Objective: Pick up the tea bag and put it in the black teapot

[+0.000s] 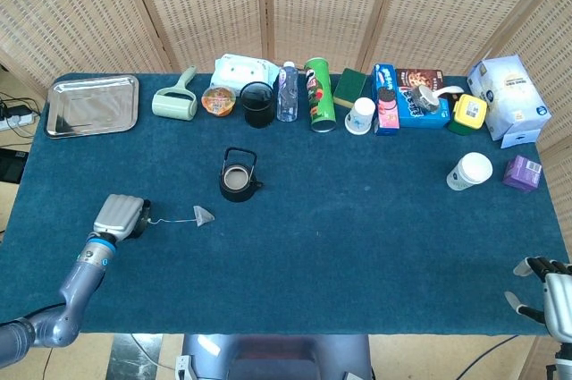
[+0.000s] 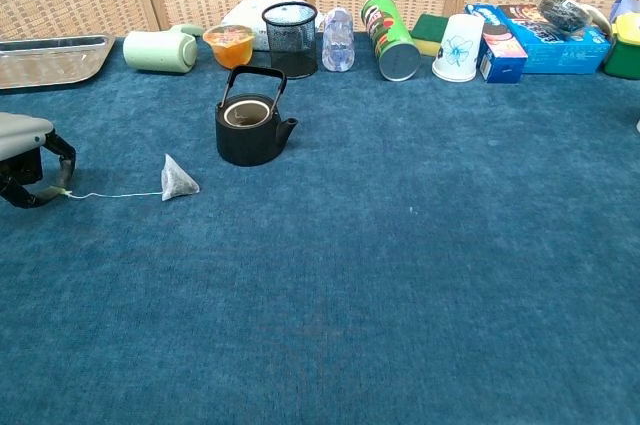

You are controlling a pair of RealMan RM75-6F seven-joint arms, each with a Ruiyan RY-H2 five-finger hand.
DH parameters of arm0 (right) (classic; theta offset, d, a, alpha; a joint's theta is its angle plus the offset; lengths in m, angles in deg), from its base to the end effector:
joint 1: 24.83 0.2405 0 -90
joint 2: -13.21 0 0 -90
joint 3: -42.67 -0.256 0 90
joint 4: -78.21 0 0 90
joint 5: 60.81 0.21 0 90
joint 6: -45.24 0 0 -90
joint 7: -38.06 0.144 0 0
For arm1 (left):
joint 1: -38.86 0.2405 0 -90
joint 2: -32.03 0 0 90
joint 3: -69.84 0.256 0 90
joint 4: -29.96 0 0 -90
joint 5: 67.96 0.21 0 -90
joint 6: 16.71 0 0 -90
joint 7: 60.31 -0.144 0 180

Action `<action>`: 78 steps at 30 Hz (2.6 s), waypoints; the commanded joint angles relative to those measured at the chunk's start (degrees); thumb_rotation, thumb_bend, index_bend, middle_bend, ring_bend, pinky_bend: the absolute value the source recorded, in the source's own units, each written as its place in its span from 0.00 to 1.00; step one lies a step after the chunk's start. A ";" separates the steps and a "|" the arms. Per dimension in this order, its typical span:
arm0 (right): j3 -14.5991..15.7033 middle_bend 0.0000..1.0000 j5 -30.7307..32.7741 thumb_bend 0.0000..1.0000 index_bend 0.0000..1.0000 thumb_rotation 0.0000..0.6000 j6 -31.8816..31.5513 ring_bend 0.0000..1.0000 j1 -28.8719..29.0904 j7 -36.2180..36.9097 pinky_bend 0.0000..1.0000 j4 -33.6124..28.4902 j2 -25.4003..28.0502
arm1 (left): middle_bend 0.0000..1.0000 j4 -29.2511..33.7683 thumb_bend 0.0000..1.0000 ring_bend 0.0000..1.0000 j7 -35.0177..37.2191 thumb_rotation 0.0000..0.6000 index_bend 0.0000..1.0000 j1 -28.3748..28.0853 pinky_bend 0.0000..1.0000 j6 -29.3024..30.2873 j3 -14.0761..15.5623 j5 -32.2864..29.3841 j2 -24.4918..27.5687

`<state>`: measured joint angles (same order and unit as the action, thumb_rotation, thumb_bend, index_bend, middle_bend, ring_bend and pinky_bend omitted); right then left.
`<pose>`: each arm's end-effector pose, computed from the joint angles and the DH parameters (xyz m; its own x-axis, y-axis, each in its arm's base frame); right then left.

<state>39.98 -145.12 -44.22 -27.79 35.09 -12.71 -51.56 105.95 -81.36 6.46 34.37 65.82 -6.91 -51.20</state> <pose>-0.3361 -0.1359 0.1692 0.4581 0.0088 0.8888 -0.8800 0.1457 0.4521 -0.2838 0.3191 0.0165 0.5872 0.3810 0.7142 0.8036 -0.1684 -0.5708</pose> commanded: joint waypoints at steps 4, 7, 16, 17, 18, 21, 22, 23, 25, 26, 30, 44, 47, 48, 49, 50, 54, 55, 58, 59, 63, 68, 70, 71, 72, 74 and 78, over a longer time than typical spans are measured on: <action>0.03 0.49 -0.32 0.21 0.50 1.00 -0.15 0.47 -0.07 0.52 0.36 0.22 0.08 | 1.00 5.38 0.52 0.98 1.43 1.00 0.59 0.80 0.87 3.41 -0.81 2.22 4.16; 0.09 0.49 -0.67 0.21 0.50 1.00 -0.36 0.47 -0.12 0.84 0.36 0.35 0.05 | 1.00 8.36 0.52 0.98 1.85 1.00 0.59 1.05 0.87 4.94 -1.29 3.35 6.65; 0.44 0.49 -2.12 0.21 0.50 1.00 -0.31 0.47 0.19 1.93 0.36 1.10 -0.05 | 1.00 19.37 0.52 0.97 3.38 1.00 0.59 0.48 0.87 7.85 -4.49 5.16 14.90; 0.50 0.49 -2.37 0.21 0.50 1.00 -0.27 0.47 0.26 2.06 0.36 1.16 -0.05 | 1.00 20.36 0.52 0.97 3.37 1.00 0.59 0.20 0.87 7.81 -5.02 4.82 15.77; 0.54 0.49 -2.56 0.21 0.50 1.00 -0.27 0.47 0.32 2.16 0.36 1.21 -0.06 | 1.00 20.97 0.52 0.97 3.24 1.00 0.59 -0.05 0.87 7.89 -5.43 4.65 16.32; 0.65 0.49 -3.04 0.21 0.50 1.00 -0.17 0.47 0.50 2.47 0.36 1.41 -0.19 | 1.00 22.42 0.52 0.98 2.38 1.00 0.59 -0.76 0.87 8.04 -6.25 4.18 17.52; 0.75 0.49 -3.26 0.21 0.50 1.00 0.01 0.47 0.63 2.60 0.36 1.46 -0.27 | 1.00 23.04 0.52 0.98 2.05 1.00 0.59 -1.11 0.87 8.09 -6.61 4.12 17.91; 0.80 0.49 -3.40 0.21 0.50 1.00 0.12 0.47 0.73 2.68 0.36 1.55 -0.35 | 1.00 23.64 0.52 0.98 1.74 1.00 0.59 -1.39 0.87 7.95 -6.83 3.83 18.30; 0.98 0.49 -3.80 0.21 0.50 1.00 0.39 0.47 0.94 2.92 0.36 1.70 -0.57 | 1.00 25.01 0.52 0.97 1.25 1.00 0.59 -2.08 0.87 7.75 -7.52 3.27 19.14; 1.07 0.49 -3.95 0.21 0.50 1.00 0.51 0.47 1.01 3.11 0.36 1.81 -0.70 | 1.00 25.70 0.52 0.97 0.96 1.00 0.59 -2.44 0.87 7.69 -7.88 2.80 19.61; 1.50 0.49 -4.28 0.21 0.50 1.00 0.97 0.47 1.13 3.58 0.36 2.17 -1.04 | 1.00 27.52 0.52 0.97 0.20 1.00 0.59 -3.54 0.87 7.59 -9.04 1.11 20.96; 1.92 0.49 -3.51 0.21 0.50 1.00 1.67 0.47 0.90 5.42 0.36 3.71 -1.93 | 1.00 29.22 0.52 0.98 -3.27 1.00 0.59 -10.48 0.87 4.43 -12.33 -6.49 21.28; 1.67 0.49 -2.96 0.21 0.50 1.00 1.97 0.47 1.00 5.76 0.36 4.06 -2.09 | 1.00 28.89 0.52 0.97 -4.54 1.00 0.59 -12.63 0.87 3.58 -12.79 -8.93 20.30; 1.63 0.49 -2.89 0.21 0.50 1.00 2.02 0.47 1.02 5.83 0.36 4.12 -2.13 | 1.00 28.73 0.52 0.98 -4.94 1.00 0.59 -13.22 0.87 3.50 -12.89 -9.57 19.97; 1.62 0.49 -2.86 0.21 0.50 1.00 2.06 0.47 1.05 5.89 0.36 4.17 -2.17 | 1.00 28.60 0.52 0.98 -5.31 1.00 0.59 -13.75 0.87 3.51 -12.98 -10.16 19.66; 1.63 0.49 -2.86 0.21 0.50 1.00 2.10 0.47 1.06 5.92 0.36 4.22 -2.20 | 1.00 28.51 0.52 0.98 -5.64 1.00 0.59 -14.18 0.87 3.55 -12.99 -10.70 19.44; 1.72 0.49 -2.71 0.21 0.50 1.00 2.39 0.47 1.09 5.99 0.36 4.37 -2.28 | 1.00 28.09 0.52 0.97 -6.58 1.00 0.59 -15.99 0.87 3.56 -13.28 -12.92 18.78; 1.71 0.49 -2.55 0.21 0.50 1.00 2.45 0.47 1.06 6.04 0.36 4.46 -2.31 | 1.00 27.96 0.52 0.98 -6.77 1.00 0.59 -16.47 0.87 3.53 -13.31 -13.45 18.64; 1.62 0.49 -2.11 0.21 0.50 1.00 2.61 0.47 1.00 6.24 0.36 4.68 -2.36 | 1.00 27.44 0.52 0.98 -7.22 1.00 0.59 -17.66 0.87 3.27 -13.18 -14.59 18.09; 1.61 0.49 -2.02 0.21 0.50 1.00 2.69 0.47 1.00 6.29 0.36 4.73 -2.37 | 1.00 27.30 0.52 0.97 -7.32 1.00 0.59 -18.00 0.87 3.19 -13.12 -14.89 17.91; 1.36 0.49 -1.47 0.21 0.50 1.00 2.83 0.47 0.98 6.60 0.36 4.96 -2.34 | 1.00 26.57 0.52 0.98 -7.75 1.00 0.59 -19.68 0.87 2.69 -12.96 -16.16 16.99; 0.88 0.49 -0.48 0.21 0.50 1.00 2.69 0.47 0.74 7.23 0.36 5.48 -2.26 | 1.00 25.02 0.52 0.97 -8.96 1.00 0.59 -22.05 0.87 2.28 -12.71 -18.24 15.49; 0.88 0.49 -0.37 0.21 0.50 1.00 2.68 0.47 0.66 7.34 0.36 5.56 -2.25 | 1.00 24.50 0.52 0.98 -9.37 1.00 0.60 -22.68 0.87 2.36 -12.56 -18.95 15.10; 0.89 0.49 -0.31 0.21 0.50 1.00 2.69 0.47 0.62 7.39 0.36 5.60 -2.26 | 1.00 24.26 0.52 0.98 -9.44 1.00 0.60 -22.92 0.87 2.45 -12.52 -19.25 14.94; 0.90 0.49 -0.26 0.21 0.50 1.00 2.71 0.47 0.58 7.44 0.36 5.64 -2.27 | 1.00 24.04 0.52 0.98 -9.45 1.00 0.60 -23.11 0.87 2.53 -12.48 -19.50 14.83; 0.91 0.49 -0.15 0.21 0.50 1.00 2.81 0.47 0.55 7.49 0.36 5.68 -2.28 | 1.00 23.63 0.52 0.97 -9.50 1.00 0.60 -23.46 0.87 2.66 -12.31 -20.02 14.76; 0.88 0.49 -0.06 0.21 0.50 1.00 3.03 0.47 0.62 7.51 0.36 5.74 -2.39 | 1.00 22.92 0.52 0.98 -9.73 1.00 0.60 -24.07 0.87 2.49 -11.78 -20.91 14.59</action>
<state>40.85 -145.19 -41.21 -27.19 42.60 -6.98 -53.93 129.03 -91.08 -17.47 36.91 53.92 -27.66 -36.52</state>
